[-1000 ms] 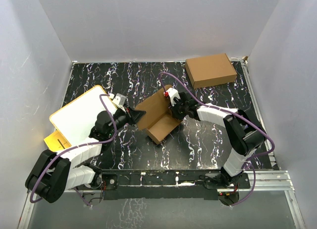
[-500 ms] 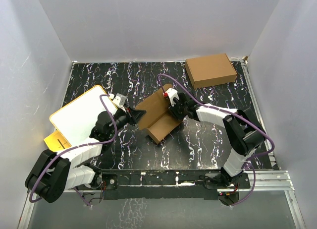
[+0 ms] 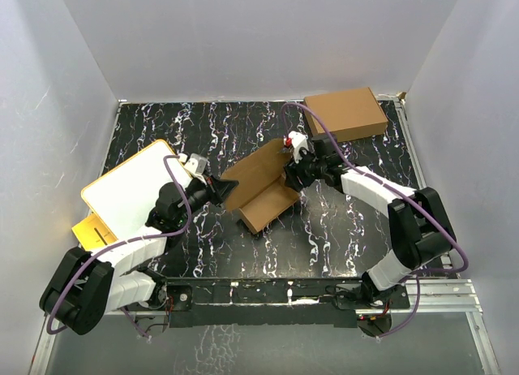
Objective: Fold the paper box
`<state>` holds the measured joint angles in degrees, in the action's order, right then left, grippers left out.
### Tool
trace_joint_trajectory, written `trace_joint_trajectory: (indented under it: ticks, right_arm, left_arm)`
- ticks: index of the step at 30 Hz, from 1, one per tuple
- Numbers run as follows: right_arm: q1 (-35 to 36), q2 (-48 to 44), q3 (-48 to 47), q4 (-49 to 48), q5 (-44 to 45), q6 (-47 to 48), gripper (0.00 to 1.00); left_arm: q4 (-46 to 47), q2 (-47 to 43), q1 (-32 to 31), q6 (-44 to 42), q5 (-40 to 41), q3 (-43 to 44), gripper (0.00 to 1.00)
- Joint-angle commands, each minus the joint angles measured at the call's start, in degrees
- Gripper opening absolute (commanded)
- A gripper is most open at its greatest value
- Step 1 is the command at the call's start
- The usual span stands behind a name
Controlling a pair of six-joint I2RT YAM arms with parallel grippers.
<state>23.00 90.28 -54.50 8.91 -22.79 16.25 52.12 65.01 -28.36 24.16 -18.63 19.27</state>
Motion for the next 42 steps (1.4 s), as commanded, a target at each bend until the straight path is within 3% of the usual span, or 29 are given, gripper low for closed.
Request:
trace_joint_trajectory:
  ticks: [1,9,18,26,30,35,42]
  right_arm:
    - [-1.9,-1.9,0.5,-0.4,-8.4,0.9,0.55]
    - [-3.6,-2.3,1.0,1.2,-16.2,3.6,0.55]
    - [-12.9,-8.4,2.2,4.1,-35.7,8.3,0.55]
    - [-20.2,-10.9,1.9,5.1,-40.9,8.1,0.57]
    - [-23.7,-11.3,0.9,6.6,-43.8,8.4,0.59]
    - [-29.4,-12.7,-1.3,10.1,-46.7,9.8,0.61]
    - [-39.0,-13.9,-2.8,12.1,-51.0,8.9,0.63]
  left_arm:
    - [0.8,-2.2,-0.5,-2.4,-1.7,1.9,0.0]
    - [0.5,-3.6,-0.5,-5.3,-2.2,2.3,0.0]
    - [-0.7,-6.8,-0.5,-7.6,-3.1,3.0,0.0]
    - [3.8,-4.6,-0.5,-1.2,-5.8,3.3,0.0]
    - [6.0,1.0,0.2,4.7,-10.1,5.8,0.0]
    - [15.3,13.6,3.1,16.0,-21.5,11.0,0.0]
    - [22.2,34.6,3.2,26.2,-32.4,26.6,0.0]
